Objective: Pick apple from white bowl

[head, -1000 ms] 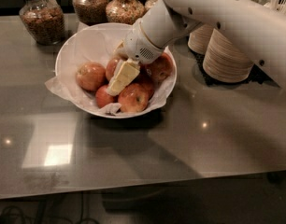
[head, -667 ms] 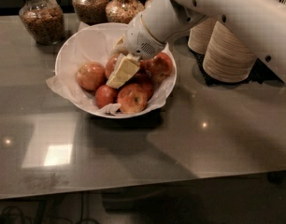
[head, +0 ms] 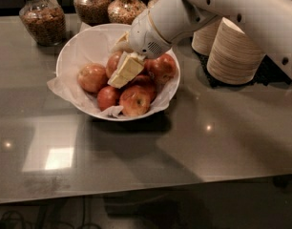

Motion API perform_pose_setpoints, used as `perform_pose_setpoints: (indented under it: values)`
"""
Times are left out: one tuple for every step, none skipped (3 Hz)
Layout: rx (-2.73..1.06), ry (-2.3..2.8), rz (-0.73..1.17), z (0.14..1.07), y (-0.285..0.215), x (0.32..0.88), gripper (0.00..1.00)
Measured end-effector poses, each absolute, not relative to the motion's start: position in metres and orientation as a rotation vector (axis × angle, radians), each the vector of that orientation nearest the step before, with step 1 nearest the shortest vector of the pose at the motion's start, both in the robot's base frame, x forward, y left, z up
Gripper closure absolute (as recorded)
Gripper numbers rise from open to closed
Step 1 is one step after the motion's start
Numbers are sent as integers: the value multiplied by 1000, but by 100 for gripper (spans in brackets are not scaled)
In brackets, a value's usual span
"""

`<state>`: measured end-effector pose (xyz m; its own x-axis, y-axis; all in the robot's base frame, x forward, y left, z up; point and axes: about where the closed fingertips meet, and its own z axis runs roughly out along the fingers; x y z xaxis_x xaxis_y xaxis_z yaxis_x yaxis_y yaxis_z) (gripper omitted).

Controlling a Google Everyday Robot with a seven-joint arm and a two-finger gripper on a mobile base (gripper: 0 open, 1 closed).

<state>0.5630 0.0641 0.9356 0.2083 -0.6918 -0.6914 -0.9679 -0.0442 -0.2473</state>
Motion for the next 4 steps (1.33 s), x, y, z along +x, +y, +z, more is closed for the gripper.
perform_pose_setpoints:
  values:
    - [-1752, 1394, 538, 972, 57, 544, 100]
    - [-1675, 1284, 593, 997, 39, 528, 100]
    - [-1572, 1219, 701, 1009, 12, 516, 100]
    - [-1483, 1162, 810, 1017, -7, 509, 100]
